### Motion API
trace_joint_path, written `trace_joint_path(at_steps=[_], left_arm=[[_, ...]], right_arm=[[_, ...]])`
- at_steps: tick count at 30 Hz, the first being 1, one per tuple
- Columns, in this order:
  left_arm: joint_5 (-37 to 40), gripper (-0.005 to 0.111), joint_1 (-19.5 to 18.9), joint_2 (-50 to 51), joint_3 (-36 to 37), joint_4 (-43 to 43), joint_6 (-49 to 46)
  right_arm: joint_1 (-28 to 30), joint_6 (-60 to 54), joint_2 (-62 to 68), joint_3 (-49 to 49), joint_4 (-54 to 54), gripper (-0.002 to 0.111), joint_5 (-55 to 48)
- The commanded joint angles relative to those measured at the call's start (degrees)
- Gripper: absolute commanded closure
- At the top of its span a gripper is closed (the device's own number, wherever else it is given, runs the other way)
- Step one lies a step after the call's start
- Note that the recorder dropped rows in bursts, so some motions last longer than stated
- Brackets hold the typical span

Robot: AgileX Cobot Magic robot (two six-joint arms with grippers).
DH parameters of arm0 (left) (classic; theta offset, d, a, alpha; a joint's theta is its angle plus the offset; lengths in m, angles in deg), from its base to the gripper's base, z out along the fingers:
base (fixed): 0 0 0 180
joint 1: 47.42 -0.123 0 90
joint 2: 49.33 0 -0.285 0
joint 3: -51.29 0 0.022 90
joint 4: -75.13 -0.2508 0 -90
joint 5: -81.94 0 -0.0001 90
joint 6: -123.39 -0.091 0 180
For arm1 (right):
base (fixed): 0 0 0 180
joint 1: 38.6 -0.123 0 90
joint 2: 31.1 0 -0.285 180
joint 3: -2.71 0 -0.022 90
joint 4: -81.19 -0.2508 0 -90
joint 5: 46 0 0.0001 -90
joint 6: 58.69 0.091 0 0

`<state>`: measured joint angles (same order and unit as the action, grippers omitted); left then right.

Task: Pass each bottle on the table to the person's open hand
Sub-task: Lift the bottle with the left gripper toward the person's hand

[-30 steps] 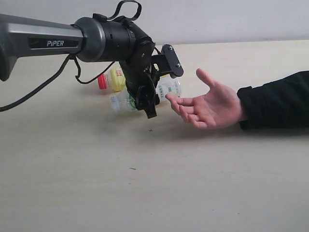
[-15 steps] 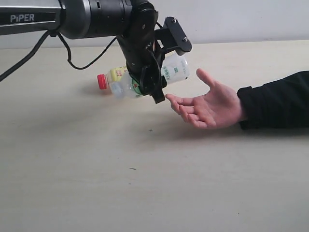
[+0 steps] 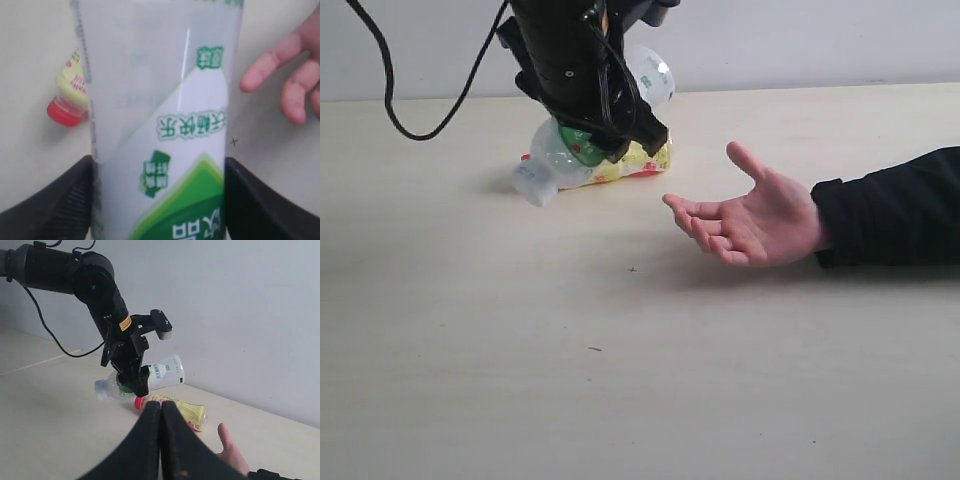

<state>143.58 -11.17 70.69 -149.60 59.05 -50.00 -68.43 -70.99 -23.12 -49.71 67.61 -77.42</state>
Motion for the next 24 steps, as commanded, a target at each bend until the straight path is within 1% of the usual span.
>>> trace_joint_path(at_steps=[1,4,9,12,18,21,24], left_arm=[[5.30,0.107,1.61,-2.25,-0.46,0.63,6.24],[5.01,0.107,3.67,-3.35,0.44,0.72,9.93],[-1.79,0.107,7.10,-6.16,5.65,1.47,19.87],[-2.33,0.107,9.13,-6.28,7.56,1.97,23.72],[-0.25,0.107,13.04,-6.18,9.26,3.19,22.06],[0.27,0.107,13.54,-6.18,9.26,5.22,22.06],[-0.68,0.107,13.54,-6.18,9.26,9.90,23.05]], right_arm=[[-0.10,0.00,-0.19,-0.43,0.02,0.108,0.73],[-0.10,0.00,-0.19,-0.43,0.02,0.108,0.73],[-0.10,0.00,-0.19,-0.43,0.02,0.108,0.73],[-0.10,0.00,-0.19,-0.43,0.02,0.108,0.73],[-0.10,0.00,-0.19,-0.43,0.02,0.108,0.73],[-0.10,0.00,-0.19,-0.43,0.02,0.108,0.73],[-0.10,0.00,-0.19,-0.43,0.02,0.108,0.73]])
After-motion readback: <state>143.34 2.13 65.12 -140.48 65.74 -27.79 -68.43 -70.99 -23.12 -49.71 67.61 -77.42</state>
